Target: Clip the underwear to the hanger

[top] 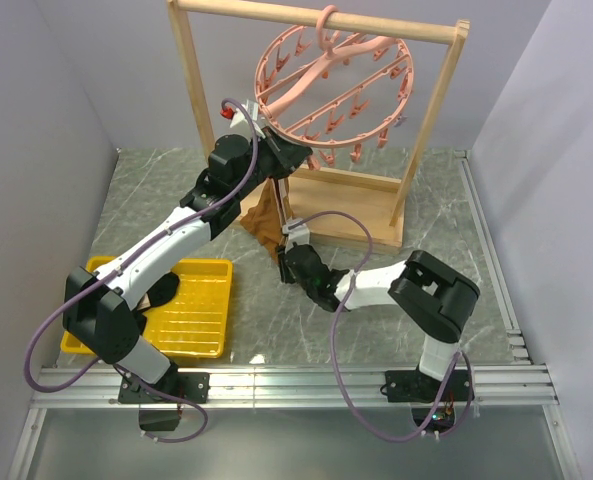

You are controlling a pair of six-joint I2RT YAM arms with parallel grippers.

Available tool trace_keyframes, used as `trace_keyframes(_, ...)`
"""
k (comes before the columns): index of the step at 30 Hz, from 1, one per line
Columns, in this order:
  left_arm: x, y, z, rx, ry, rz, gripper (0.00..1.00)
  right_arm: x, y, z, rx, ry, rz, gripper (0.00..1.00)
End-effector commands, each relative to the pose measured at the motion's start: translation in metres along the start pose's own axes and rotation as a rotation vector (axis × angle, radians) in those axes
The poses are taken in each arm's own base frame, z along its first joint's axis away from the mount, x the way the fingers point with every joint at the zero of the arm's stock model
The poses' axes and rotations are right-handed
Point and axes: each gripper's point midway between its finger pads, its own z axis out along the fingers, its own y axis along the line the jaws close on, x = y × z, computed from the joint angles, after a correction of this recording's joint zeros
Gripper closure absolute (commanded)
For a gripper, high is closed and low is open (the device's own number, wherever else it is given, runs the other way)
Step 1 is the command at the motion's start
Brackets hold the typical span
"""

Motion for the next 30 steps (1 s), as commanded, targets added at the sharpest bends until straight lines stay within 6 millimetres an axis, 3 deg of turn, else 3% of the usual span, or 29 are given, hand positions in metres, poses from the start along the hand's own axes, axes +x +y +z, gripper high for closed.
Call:
trace_keyframes(1, -0.009, -0.002, -0.001, -0.008, -0.025, -0.030, 1.00, -0.017, -0.013, 0.012, 0.051, -0.058, 0.017, 0.62)
trace_keyframes(2, -0.009, -0.002, -0.001, -0.005, -0.023, -0.027, 1.00, -0.020, -0.012, 0.012, 0.044, -0.073, 0.009, 0.74)
trace_keyframes(6, -0.007, 0.000, -0.001, -0.012, -0.017, -0.024, 1.00, -0.038, -0.006, 0.000, -0.011, -0.119, -0.026, 1.00)
trace_keyframes(8, -0.007, 0.002, 0.000, -0.015, -0.016, -0.018, 1.00, -0.038, -0.009, -0.011, -0.025, -0.117, -0.045, 1.00)
trace_keyframes(10, -0.007, 0.002, 0.000, -0.014, -0.015, -0.014, 1.00, -0.050, -0.007, -0.025, -0.052, -0.143, -0.037, 1.00)
trace_keyframes(11, -0.007, 0.001, -0.001, -0.013, -0.016, -0.013, 1.00, -0.044, -0.011, -0.030, -0.052, -0.130, -0.050, 1.00)
trace_keyframes(12, -0.007, 0.000, -0.001, -0.010, -0.017, -0.013, 1.00, -0.053, -0.010, -0.039, -0.068, -0.153, -0.046, 1.00)
trace_keyframes(15, -0.005, 0.004, -0.001, -0.018, -0.016, -0.004, 1.00, -0.042, -0.004, -0.050, -0.135, -0.106, -0.073, 1.00)
trace_keyframes(16, -0.003, 0.005, -0.001, -0.020, -0.012, -0.005, 1.00, -0.037, -0.003, -0.052, -0.147, -0.090, -0.051, 0.82)
trace_keyframes(17, -0.003, 0.006, -0.001, -0.023, -0.013, -0.006, 1.00, -0.034, -0.001, -0.054, -0.155, -0.087, -0.037, 0.70)
trace_keyframes(20, -0.003, 0.004, -0.002, -0.020, -0.010, -0.012, 1.00, -0.034, 0.003, -0.054, -0.155, -0.092, -0.039, 0.47)
trace_keyframes(24, -0.002, 0.005, -0.002, -0.023, -0.002, -0.014, 1.00, -0.051, 0.001, -0.057, -0.183, -0.156, -0.103, 0.43)
trace_keyframes(25, -0.002, 0.004, -0.003, -0.022, -0.003, -0.022, 1.00, -0.046, -0.001, -0.061, -0.195, -0.151, -0.152, 0.38)
trace_keyframes(26, -0.002, 0.006, -0.003, -0.023, -0.003, -0.025, 1.00, -0.051, 0.006, -0.071, -0.249, -0.151, -0.176, 0.36)
trace_keyframes(28, 0.000, 0.007, -0.003, -0.024, 0.004, -0.030, 1.00, -0.040, 0.002, -0.081, -0.264, -0.020, -0.235, 0.41)
trace_keyframes(30, 0.001, 0.008, -0.002, -0.026, 0.008, -0.038, 1.00, -0.052, 0.003, -0.098, -0.315, -0.002, -0.222, 0.41)
